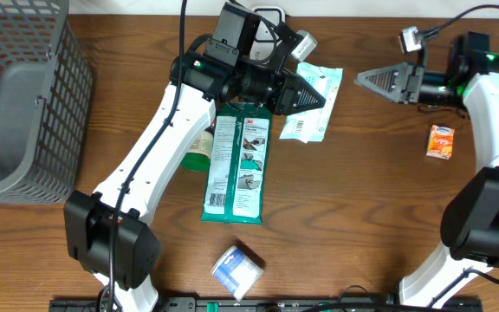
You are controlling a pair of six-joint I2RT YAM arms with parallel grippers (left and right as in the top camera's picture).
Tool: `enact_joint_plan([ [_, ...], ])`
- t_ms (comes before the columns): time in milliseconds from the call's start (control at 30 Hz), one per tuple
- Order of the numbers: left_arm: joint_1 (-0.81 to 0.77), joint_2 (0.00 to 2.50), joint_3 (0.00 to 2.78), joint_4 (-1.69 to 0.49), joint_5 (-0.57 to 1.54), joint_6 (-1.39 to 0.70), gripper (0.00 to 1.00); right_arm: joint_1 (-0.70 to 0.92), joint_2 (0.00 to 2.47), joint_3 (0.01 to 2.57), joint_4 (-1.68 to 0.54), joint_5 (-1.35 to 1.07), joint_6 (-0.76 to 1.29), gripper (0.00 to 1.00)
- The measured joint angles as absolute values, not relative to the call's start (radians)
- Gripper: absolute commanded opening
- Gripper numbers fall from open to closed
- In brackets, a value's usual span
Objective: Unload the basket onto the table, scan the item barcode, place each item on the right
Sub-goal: 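Bring the wipes pack back to center and reach the right gripper in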
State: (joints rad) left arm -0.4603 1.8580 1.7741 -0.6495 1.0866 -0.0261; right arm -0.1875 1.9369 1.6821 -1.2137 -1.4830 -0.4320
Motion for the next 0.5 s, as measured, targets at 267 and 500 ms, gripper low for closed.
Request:
enact_joint_plan([
  [267, -0.46, 1.858, 1.774, -0.646, 1.151, -0.026, 0.08, -0.104, 1.937, 1.682, -1.192, -1.52, -0.534, 0.56],
  [500, -0.446, 1.858, 1.774, -0.646, 1.171, -0.026, 0.07, -0.078, 1.916, 1.682, -1.189, -1.522, -0.546, 0.58],
])
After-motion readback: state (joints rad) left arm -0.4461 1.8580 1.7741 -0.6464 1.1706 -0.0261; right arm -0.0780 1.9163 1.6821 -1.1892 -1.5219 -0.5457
